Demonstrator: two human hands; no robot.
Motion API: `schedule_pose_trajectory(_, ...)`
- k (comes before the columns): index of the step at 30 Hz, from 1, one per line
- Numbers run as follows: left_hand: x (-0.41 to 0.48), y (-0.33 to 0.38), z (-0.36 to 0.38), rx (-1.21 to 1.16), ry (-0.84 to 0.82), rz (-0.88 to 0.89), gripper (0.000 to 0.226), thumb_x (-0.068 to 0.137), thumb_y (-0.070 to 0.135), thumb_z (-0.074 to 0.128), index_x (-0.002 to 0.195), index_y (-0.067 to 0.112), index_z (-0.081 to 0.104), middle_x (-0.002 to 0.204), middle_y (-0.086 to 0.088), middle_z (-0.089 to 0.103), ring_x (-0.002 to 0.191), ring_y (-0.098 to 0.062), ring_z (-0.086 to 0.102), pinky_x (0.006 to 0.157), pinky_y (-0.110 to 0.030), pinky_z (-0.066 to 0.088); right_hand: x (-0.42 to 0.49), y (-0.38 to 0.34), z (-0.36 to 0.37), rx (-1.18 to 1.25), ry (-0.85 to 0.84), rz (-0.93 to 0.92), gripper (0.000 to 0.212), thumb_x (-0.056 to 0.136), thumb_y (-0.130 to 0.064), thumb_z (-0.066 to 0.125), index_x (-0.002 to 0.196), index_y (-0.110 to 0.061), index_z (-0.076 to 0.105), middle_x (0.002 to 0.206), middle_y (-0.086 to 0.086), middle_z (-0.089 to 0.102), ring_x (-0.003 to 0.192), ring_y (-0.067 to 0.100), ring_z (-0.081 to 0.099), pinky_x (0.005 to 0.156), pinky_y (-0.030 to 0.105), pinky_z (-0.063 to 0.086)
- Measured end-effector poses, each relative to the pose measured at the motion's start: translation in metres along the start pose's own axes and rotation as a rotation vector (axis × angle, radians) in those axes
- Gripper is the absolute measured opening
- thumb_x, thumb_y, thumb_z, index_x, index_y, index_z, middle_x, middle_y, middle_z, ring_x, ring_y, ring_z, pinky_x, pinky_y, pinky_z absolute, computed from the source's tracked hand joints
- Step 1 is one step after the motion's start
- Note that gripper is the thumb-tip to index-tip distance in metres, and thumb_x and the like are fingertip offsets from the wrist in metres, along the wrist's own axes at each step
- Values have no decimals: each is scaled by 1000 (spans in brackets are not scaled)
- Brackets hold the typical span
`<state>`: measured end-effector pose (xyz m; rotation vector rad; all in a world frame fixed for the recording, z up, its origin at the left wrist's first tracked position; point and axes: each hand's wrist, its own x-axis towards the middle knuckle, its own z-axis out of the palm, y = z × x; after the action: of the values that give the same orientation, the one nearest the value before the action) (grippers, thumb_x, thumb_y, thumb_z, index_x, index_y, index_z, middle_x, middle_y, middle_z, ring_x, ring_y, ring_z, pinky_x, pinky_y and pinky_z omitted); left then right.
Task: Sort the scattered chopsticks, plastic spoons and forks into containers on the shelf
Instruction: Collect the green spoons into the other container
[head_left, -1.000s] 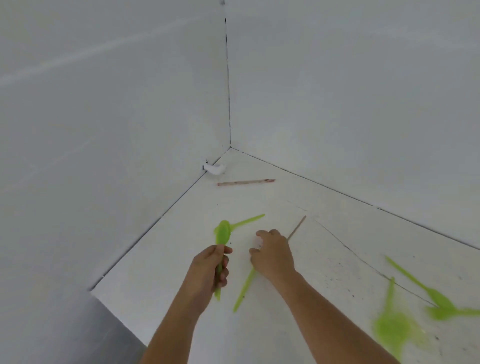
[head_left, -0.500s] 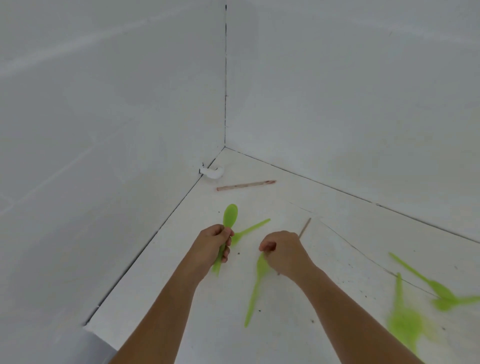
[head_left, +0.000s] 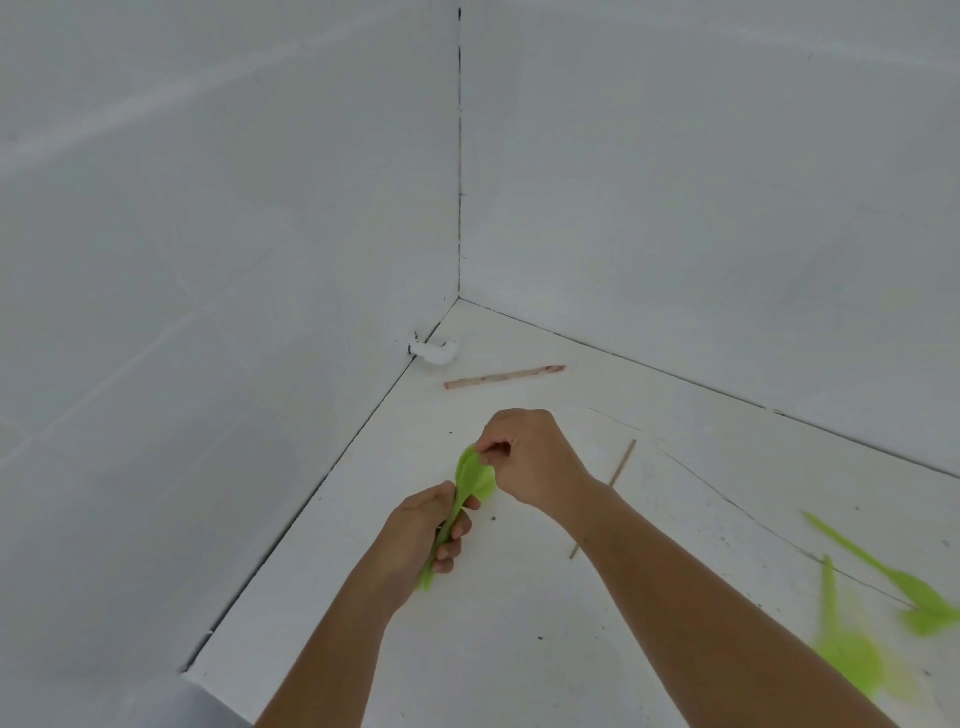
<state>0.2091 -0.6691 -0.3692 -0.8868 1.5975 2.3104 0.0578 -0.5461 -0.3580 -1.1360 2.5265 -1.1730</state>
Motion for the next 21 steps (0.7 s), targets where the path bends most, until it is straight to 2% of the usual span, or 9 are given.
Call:
schedule_pose_trajectory(4,-4,-5,-2,65,29,-6,32,112,27,42,108,1,61,68,-2,48,52,-15,32,49,-26,24,2,-4,15,35,-25,-48,22,75,12,72,79,-7,81,84,0,73,71,5,65,68,25,56)
schedule_pose_trajectory(6,-5,-8,-5,98,64,8,27,112,22,43,105,2,59,67,0,46,51,-14,32,48,-25,25,3,-5,21,129,24,56,18,80,6,75,82,-11,81,90,-3,72,73,7,64,69,23,55)
schedule_pose_trajectory(8,-6,-8,-11,110,104,20,26,112,22,41,99,6,56,66,1,45,50,-14,32,48,-24,24,5,5,23,163,100,219,24,87,2,68,96,-16,81,101,-6,71,82,9,64,76,23,53)
schedule_pose_trajectory(9,-7,-7,-14,117,120,25,26,112,22,41,96,7,55,67,1,44,50,-14,31,48,-25,24,6,12,23,94,32,258,30,88,1,63,105,-17,79,109,-7,69,90,11,64,83,25,52)
schedule_pose_trajectory(11,-9,-5,-19,129,145,36,25,112,21,41,93,9,54,68,0,44,50,-14,31,49,-25,24,3,17,26,-191,-274,207,36,86,-5,63,116,-20,76,123,-5,61,108,18,58,97,33,48)
schedule_pose_trajectory(13,-9,-5,-22,133,175,58,25,111,20,42,91,10,52,69,-1,45,51,-15,31,49,-26,23,-1,14,33,-394,-417,140,32,86,-13,65,115,-23,75,122,-5,57,112,20,54,93,34,44)
schedule_pose_trajectory(16,-7,-7,-24,131,216,74,25,111,18,44,88,10,51,71,-3,46,51,-16,32,50,-27,25,-7,9,33,-496,-407,105,25,86,-10,58,103,-22,71,106,-4,61,102,23,58,79,31,36)
schedule_pose_trajectory(18,-7,-11,-23,130,225,81,26,110,17,43,87,9,51,74,-6,48,52,-17,36,50,-28,29,-11,7,29,-423,-332,195,24,83,-5,59,96,-22,70,97,-4,64,92,21,60,77,30,42)
schedule_pose_trajectory(21,-8,-12,-10,120,217,111,28,111,15,42,90,2,55,82,-14,64,61,-24,57,54,-33,44,-17,-14,13,120,0,518,17,79,-7,73,78,-24,73,69,-8,66,64,9,59,61,24,47)
